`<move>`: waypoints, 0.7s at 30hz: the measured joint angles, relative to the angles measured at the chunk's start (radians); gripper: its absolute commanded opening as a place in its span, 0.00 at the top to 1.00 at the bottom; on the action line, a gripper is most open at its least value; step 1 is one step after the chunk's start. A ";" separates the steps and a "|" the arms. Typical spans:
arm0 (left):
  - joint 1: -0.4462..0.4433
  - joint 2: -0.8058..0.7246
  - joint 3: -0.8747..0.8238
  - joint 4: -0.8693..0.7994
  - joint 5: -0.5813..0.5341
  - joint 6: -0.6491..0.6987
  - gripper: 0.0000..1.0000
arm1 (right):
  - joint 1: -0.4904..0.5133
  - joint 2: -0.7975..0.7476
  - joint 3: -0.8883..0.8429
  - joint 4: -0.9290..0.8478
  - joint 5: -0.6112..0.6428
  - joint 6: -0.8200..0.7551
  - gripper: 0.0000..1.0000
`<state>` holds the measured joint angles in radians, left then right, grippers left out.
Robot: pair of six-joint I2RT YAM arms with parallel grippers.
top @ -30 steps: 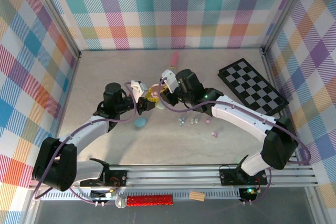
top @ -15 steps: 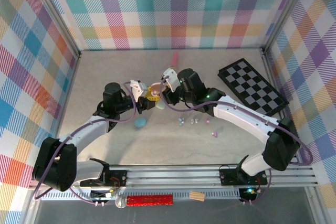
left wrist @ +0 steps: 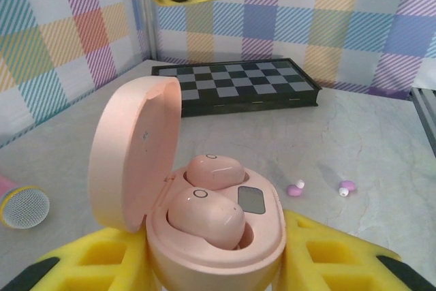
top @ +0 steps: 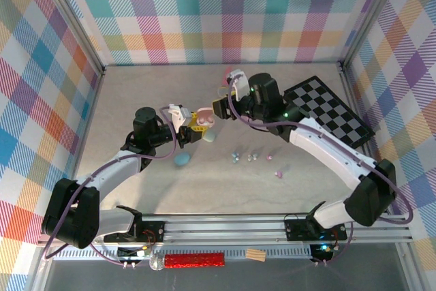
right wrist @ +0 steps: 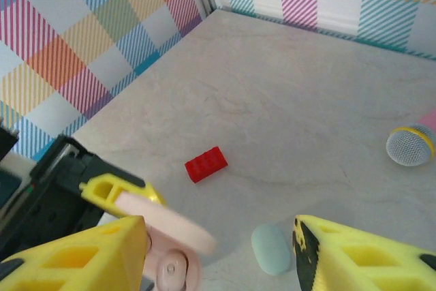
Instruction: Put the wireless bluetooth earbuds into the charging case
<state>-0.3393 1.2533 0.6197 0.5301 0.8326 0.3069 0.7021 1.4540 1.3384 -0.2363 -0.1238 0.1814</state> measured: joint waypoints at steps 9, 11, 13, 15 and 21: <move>0.000 -0.004 0.000 0.012 0.013 -0.006 0.63 | 0.004 0.134 0.151 -0.176 -0.047 0.017 0.40; 0.000 -0.003 -0.008 0.017 0.011 -0.019 0.63 | 0.003 0.133 0.151 -0.192 -0.051 0.018 0.39; -0.001 -0.003 -0.010 0.026 0.002 -0.032 0.63 | 0.004 0.124 0.149 -0.204 -0.053 0.017 0.39; -0.001 -0.003 -0.010 0.046 -0.011 -0.042 0.63 | 0.004 0.106 0.140 -0.222 -0.053 0.017 0.39; -0.001 -0.003 -0.010 0.108 -0.037 -0.084 0.63 | -0.023 0.046 0.074 -0.217 -0.116 0.082 0.31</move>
<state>-0.3401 1.2499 0.6102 0.6380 0.7952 0.2226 0.6788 1.4998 1.4124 -0.4530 -0.2394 0.2638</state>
